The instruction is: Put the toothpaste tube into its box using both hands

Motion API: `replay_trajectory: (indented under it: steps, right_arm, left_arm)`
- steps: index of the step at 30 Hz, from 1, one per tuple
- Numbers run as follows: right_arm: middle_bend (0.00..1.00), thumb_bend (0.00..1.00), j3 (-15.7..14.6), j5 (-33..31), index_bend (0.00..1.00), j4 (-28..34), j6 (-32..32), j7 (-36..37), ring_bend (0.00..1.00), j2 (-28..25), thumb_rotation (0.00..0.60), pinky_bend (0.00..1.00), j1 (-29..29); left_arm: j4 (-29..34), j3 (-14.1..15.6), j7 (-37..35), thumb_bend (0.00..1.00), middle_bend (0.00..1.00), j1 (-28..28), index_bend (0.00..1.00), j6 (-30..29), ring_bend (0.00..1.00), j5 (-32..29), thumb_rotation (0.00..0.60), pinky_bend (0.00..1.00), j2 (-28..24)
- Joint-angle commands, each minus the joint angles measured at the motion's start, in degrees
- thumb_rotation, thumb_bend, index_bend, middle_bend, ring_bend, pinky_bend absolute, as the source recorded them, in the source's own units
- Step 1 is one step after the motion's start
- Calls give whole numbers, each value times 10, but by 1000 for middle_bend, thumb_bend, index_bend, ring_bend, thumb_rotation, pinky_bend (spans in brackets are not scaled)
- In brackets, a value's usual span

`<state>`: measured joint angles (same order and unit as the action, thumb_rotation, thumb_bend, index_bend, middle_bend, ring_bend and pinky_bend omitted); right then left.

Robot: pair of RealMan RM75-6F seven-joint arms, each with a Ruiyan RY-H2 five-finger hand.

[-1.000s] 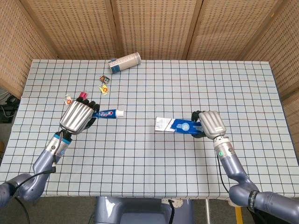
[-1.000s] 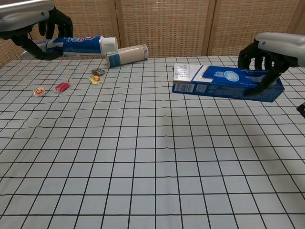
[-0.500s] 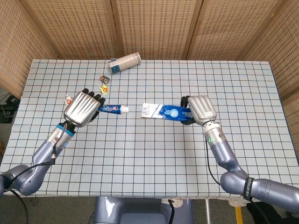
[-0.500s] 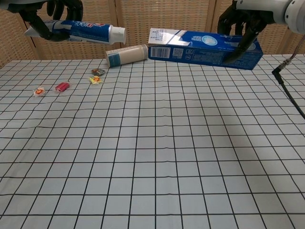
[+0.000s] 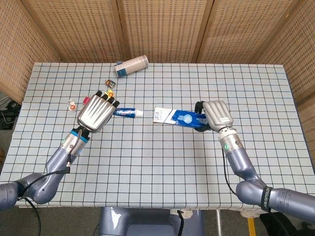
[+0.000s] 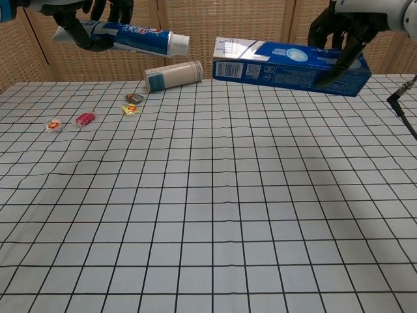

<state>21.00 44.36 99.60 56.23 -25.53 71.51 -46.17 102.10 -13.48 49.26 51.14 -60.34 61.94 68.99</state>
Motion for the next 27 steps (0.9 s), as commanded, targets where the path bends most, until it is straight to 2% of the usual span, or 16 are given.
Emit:
replay_trajectory:
  steps: [1, 12, 27]
  right_arm:
    - [562, 247, 3, -17, 763, 13, -5, 18, 603, -8, 600, 682, 1]
    - [562, 247, 0, -49, 762, 40, -20, 47, 603, -35, 600, 682, -10]
    - [562, 246, -19, -57, 760, 36, -19, 63, 603, -37, 600, 682, -22]
  left_arm:
    - [-2, 2, 7, 582, 530, 8, 837, 3, 505, -12, 600, 438, 6]
    - [-13, 7, 4, 582, 530, 26, 836, 0, 505, -20, 600, 438, 20]
    - [-10, 11, 3, 582, 530, 41, 837, -6, 506, -24, 600, 438, 29]
